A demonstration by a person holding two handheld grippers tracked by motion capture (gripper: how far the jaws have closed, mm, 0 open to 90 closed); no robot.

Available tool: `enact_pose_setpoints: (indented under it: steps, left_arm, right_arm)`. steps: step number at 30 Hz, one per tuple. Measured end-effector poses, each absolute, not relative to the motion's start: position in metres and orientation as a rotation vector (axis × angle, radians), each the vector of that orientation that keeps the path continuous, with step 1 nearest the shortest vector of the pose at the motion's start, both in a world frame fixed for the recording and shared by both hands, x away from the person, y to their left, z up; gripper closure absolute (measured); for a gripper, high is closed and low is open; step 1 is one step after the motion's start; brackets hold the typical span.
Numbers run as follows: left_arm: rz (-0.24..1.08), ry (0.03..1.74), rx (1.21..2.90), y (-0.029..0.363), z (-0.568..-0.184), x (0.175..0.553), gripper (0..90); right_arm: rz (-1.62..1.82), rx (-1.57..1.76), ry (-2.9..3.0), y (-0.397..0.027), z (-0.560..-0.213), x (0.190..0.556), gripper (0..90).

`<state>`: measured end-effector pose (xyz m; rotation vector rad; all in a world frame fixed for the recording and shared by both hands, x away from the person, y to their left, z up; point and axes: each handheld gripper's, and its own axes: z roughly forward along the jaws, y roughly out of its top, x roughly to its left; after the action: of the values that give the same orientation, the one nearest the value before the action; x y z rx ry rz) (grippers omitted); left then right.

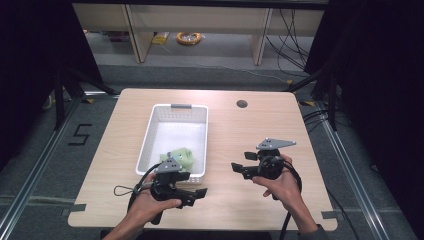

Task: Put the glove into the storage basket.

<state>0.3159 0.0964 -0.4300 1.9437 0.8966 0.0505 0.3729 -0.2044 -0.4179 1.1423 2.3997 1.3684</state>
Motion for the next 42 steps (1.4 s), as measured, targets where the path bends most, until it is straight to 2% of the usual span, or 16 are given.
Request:
enact_pose_setpoints:
  steps: [25, 36, 42]
  left_arm:
    - [0.034, 0.875, 1.973, 0.081, -0.48, 0.284, 16.1]
    - [0.098, 0.852, 2.046, 0.083, -0.501, 0.276, 16.1]
    - [0.061, 0.869, 2.045, 0.085, -0.509, 0.272, 15.8]
  right_arm:
    - [1.432, 1.154, 2.399, -0.219, -0.45, 0.337, 24.5]
    - [1.403, 1.114, 2.428, -0.224, -0.467, 0.326, 24.0]
    - [1.374, 1.082, 2.439, -0.227, -0.474, 0.314, 21.9]
